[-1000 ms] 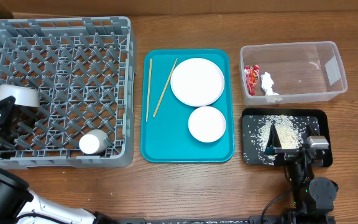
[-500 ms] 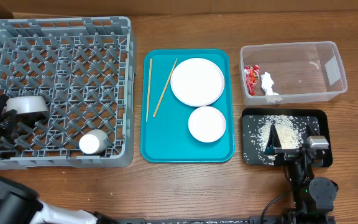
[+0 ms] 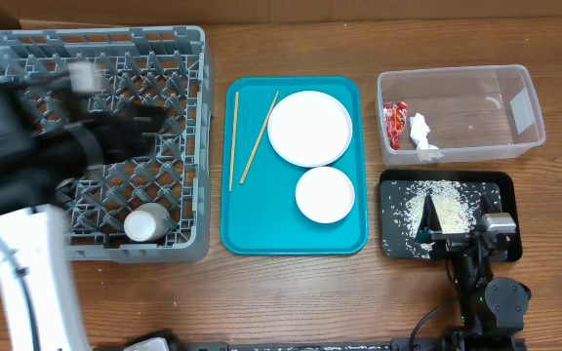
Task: Sort waste into correct bins and load items into the dishwasher
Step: 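Reach the left gripper to the pink bowl and grasp its rim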
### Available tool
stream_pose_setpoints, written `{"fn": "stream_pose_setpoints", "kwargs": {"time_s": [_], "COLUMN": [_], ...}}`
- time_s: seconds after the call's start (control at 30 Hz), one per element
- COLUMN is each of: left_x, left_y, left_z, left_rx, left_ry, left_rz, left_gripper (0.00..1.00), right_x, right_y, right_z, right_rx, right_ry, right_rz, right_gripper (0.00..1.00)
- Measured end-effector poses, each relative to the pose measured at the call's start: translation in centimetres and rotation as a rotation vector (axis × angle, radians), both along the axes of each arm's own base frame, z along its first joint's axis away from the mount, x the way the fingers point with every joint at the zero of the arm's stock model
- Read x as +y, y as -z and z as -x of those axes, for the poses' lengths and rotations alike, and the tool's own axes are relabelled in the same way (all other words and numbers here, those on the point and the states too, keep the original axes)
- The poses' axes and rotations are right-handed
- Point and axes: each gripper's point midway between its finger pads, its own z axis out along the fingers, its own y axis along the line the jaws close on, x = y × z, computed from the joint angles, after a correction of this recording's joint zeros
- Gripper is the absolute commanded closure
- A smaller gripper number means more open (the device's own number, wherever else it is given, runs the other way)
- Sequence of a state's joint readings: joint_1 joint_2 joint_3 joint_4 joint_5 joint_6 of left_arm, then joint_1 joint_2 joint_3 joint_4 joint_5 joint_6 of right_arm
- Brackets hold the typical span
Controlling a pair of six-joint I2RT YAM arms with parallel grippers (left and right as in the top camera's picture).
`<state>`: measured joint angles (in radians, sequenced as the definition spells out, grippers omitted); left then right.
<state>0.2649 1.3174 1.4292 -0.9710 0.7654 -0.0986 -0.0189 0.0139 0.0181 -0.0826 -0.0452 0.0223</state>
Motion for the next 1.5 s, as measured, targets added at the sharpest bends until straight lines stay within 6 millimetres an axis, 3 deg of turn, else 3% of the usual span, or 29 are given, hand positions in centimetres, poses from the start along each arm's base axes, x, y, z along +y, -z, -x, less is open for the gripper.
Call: {"fn": "stream_pose_setpoints", "kwargs": {"time_s": [0.13, 0.27, 0.4, 0.57, 0.67, 0.8, 1.0, 1.1, 1.23, 1.5], "left_x": [-9.5, -16.9, -22.2, -26.7, -28.2, -29.1, -29.0, -28.6, -28.4, -27.2], "left_y": [3.3, 8.3, 13.7, 18.8, 20.7, 22.9, 25.4, 26.0, 26.1, 26.4], "left_z": [0.1, 1.4, 3.3, 6.1, 7.6, 8.8, 8.2, 7.5, 6.8, 7.4], "left_rx": [0.059, 0.142, 0.224, 0.273, 0.271, 0.25, 0.22, 0.211, 0.191, 0.205], "left_ry": [0.221, 0.412, 0.578, 0.749, 0.831, 0.893, 0.893, 0.872, 0.854, 0.907], "left_rz": [-0.15, -0.264, -0.362, -0.453, -0.507, -0.618, -0.751, -0.792, -0.825, -0.881], "left_gripper": [0.13, 0.21, 0.28, 0.3, 0.26, 0.32, 0.37, 0.39, 0.62, 0.59], "right_x": [0.0, 0.0, 0.0, 0.0, 0.0, 0.0, 0.0, 0.0, 0.0, 0.0], "right_y": [0.0, 0.0, 0.0, 0.0, 0.0, 0.0, 0.0, 0.0, 0.0, 0.0], "right_z": [0.0, 0.0, 0.0, 0.0, 0.0, 0.0, 0.0, 0.0, 0.0, 0.0], "right_rx": [0.0, 0.0, 0.0, 0.0, 0.0, 0.0, 0.0, 0.0, 0.0, 0.0], "right_ry": [0.0, 0.0, 0.0, 0.0, 0.0, 0.0, 0.0, 0.0, 0.001, 0.0], "right_rz": [0.0, 0.0, 0.0, 0.0, 0.0, 0.0, 0.0, 0.0, 0.0, 0.0], "right_gripper": [0.0, 0.0, 0.0, 0.0, 0.0, 0.0, 0.0, 0.0, 0.0, 0.0]}}
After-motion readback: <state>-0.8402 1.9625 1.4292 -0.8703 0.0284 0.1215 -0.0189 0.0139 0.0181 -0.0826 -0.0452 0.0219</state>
